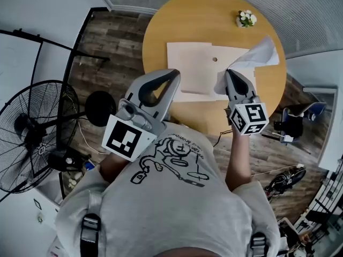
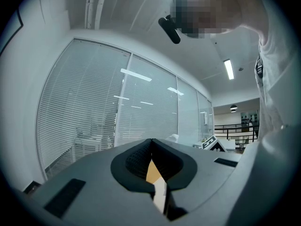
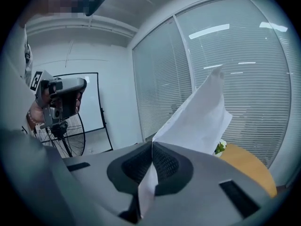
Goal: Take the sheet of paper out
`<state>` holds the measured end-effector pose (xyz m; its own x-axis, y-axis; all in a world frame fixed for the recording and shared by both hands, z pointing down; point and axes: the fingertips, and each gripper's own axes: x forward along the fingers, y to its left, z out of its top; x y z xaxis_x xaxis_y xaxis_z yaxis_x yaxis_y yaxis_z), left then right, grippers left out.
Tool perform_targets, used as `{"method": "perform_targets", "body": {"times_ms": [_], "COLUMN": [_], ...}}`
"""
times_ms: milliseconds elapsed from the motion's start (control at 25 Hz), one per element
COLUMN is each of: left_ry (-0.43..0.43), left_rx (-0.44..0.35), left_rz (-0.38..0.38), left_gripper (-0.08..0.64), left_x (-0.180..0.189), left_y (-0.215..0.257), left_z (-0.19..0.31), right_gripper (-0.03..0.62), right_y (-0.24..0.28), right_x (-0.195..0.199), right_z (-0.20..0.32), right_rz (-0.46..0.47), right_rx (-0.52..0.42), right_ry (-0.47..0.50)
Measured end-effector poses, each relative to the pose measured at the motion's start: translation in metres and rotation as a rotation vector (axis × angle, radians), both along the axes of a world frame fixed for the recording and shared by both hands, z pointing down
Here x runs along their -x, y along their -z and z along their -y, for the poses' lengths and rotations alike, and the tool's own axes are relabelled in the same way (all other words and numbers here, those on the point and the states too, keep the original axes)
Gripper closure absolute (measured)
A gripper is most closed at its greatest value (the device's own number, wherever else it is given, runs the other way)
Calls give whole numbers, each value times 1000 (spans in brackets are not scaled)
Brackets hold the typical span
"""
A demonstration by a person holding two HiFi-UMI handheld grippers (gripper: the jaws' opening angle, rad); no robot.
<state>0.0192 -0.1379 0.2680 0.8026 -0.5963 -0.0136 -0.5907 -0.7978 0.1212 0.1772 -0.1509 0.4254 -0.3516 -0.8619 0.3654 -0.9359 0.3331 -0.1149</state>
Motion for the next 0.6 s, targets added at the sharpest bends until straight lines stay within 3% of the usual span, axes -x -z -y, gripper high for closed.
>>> {"method": "perform_targets", "body": {"times_ms": [600], "left_ry": [-10], "left_rx": [-6], "left_rz": [-1], "left_gripper": [540], "left_x": [-2], "left_y": [2], "left_z": [0], "right_gripper": [583], "right_y": [58], "right_x": [5], "right_z": [-12], "right_rz": [-35], "right_rx": [-110], "right_ry": [-8]}}
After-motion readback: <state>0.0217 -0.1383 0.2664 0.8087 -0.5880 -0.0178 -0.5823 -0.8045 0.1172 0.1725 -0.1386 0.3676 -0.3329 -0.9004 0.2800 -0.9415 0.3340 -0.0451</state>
